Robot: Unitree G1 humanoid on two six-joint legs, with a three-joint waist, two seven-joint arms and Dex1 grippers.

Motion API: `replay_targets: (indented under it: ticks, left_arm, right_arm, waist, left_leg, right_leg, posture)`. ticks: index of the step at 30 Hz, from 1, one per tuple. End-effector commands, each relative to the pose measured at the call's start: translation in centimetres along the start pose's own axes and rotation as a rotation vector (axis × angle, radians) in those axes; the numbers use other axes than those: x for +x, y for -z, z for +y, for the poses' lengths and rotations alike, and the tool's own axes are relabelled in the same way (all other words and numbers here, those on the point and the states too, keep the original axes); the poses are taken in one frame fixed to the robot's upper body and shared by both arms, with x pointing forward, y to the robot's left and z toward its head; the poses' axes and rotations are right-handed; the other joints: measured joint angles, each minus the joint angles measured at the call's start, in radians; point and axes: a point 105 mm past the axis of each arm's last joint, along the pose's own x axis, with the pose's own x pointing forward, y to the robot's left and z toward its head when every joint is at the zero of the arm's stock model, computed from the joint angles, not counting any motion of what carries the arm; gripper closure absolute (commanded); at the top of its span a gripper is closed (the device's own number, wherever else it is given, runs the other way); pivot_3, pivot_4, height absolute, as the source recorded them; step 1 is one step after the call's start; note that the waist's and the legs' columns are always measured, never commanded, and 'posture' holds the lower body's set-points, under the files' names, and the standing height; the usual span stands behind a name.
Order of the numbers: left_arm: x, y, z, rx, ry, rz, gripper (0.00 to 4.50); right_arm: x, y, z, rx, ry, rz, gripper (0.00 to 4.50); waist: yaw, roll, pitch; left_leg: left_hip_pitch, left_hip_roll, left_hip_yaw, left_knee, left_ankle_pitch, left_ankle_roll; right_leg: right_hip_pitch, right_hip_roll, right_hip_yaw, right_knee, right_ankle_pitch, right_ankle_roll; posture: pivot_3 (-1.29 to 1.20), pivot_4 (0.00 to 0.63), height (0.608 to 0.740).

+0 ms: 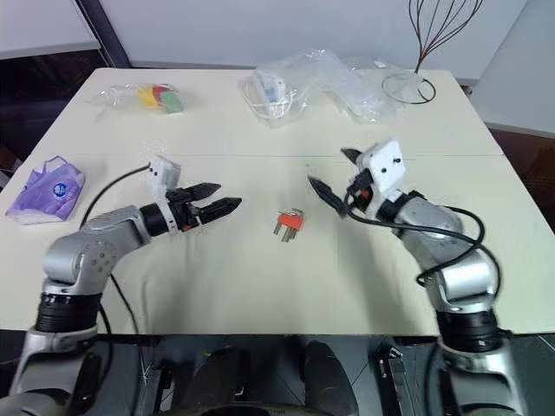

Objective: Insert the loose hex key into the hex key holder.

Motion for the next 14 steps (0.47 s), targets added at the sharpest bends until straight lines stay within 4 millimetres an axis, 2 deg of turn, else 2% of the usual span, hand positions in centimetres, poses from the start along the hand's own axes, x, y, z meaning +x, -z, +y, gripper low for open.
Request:
replay_targets:
  ticks: [1, 6, 14]
  left_arm:
    - [-1.0, -1.5, -1.8, 0.154, 0.102, -0.003, 0.04]
    - [-2.5, -1.5, -3.0, 0.197, 0.178, 0.026, 0.04]
    - [-3.3, -1.4, -3.5, 0.192, 0.205, 0.040, 0.04]
  right_arm:
    - [-2.0, -0.5, 2.0, -0.072, -0.202, 0.080, 0.00]
    - [-3.7, 0.3, 1.9, -0.122, -0.288, 0.205, 0.00]
    - [-4.0, 0.5, 1.8, -0.141, -0.306, 0.235, 0.00]
  waist:
    - [0.000, 0.000, 0.000]
    - [-0.003, -0.001, 0.002]
    - [0.000, -0.006, 0.005]
  left_leg:
    - [0.000, 0.000, 0.000, 0.000, 0.000, 0.000]
    - [0.001, 0.001, 0.000, -0.001, 0.000, 0.000]
    - [0.000, 0.001, 0.000, -0.001, 0.000, 0.000]
  right_leg:
    - [0.000, 0.000, 0.000, 0.000, 0.000, 0.000]
    - [0.000, 0.001, 0.000, -0.001, 0.000, 0.000]
    - [0.000, 0.001, 0.000, -0.001, 0.000, 0.000]
  posture:
    - [0.00, 0.150, 0.740]
    - [0.00, 0.150, 0.740]
    - [0.00, 0.150, 0.740]
